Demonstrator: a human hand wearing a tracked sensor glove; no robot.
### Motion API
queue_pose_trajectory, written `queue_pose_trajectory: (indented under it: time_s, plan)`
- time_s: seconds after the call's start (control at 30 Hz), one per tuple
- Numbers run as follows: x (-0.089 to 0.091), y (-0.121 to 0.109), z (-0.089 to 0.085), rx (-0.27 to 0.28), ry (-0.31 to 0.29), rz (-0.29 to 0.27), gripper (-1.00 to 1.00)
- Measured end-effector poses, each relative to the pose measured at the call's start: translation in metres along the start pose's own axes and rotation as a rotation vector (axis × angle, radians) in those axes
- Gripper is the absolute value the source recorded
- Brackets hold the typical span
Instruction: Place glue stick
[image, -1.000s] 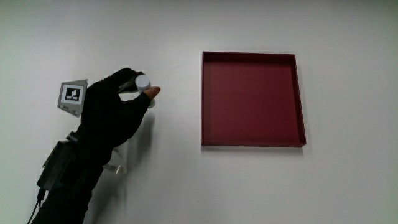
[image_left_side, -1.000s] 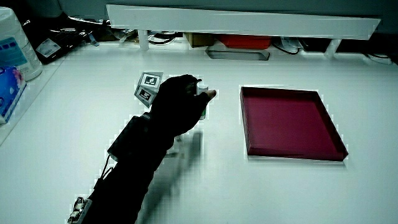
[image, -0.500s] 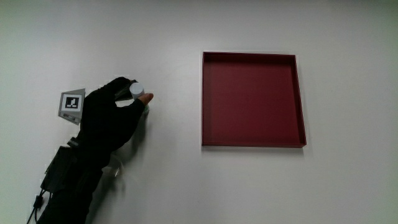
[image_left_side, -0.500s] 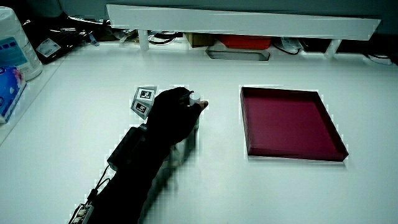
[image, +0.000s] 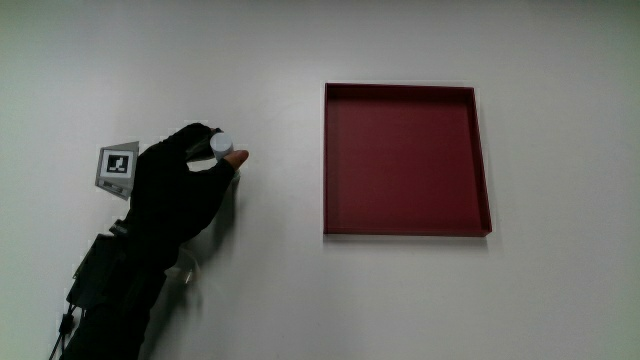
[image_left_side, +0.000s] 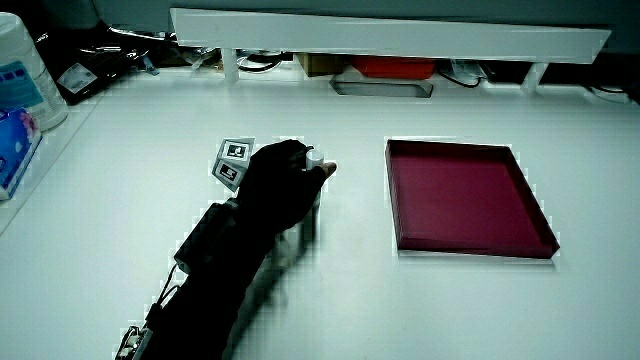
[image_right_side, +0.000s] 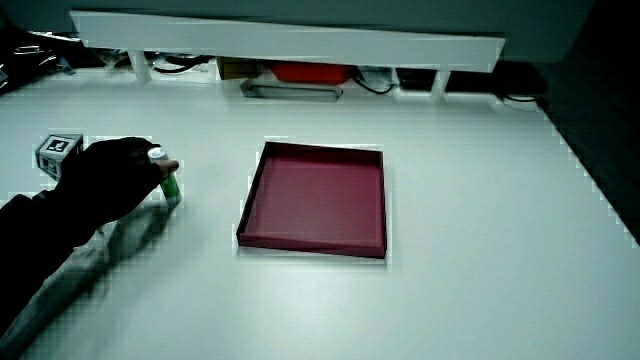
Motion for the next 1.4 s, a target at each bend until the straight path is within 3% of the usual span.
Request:
queue_pose_trajectory:
  time_s: [0.33, 0.37, 0.4, 0.43, 0.63, 0.9, 1.0, 1.07, 1.1, 1.13, 1.2, 1.3, 1.33, 1.37, 1.4]
  plan:
    - [0.001, 0.0, -0.002, -0.007, -0.007, 0.002, -0.58]
    - [0.001, -0.001, -0.002, -0.003, 0.003, 0.026, -0.61]
    - [0.001, -0.002, -0.003, -0.004, -0.02, 0.014, -0.64]
    - [0.0, -0.002, -0.003, -0.001, 0.006, 0.035, -0.67]
    - [0.001, -0.01, 0.003, 0.009, -0.082, 0.017, -0.83]
    - [0.013, -0.035, 0.01, -0.108, 0.016, 0.048, -1.0]
    - [0.02, -0.051, 0.014, -0.119, 0.12, 0.093, -1.0]
    - [0.023, -0.057, 0.014, -0.131, 0.151, 0.009, -1.0]
    - [0.028, -0.062, 0.015, -0.146, 0.173, 0.053, -1.0]
    - [0.031, -0.066, 0.015, -0.148, 0.142, 0.014, -1.0]
    - [0.036, -0.075, 0.018, -0.161, 0.202, 0.06, -1.0]
    - [0.039, -0.085, 0.021, -0.176, 0.154, -0.03, -1.0]
    - [0.041, -0.09, 0.023, -0.178, 0.175, 0.032, -1.0]
    - [0.04, -0.092, 0.025, -0.186, 0.18, -0.017, -1.0]
    - [0.043, -0.096, 0.026, -0.186, 0.178, -0.021, -1.0]
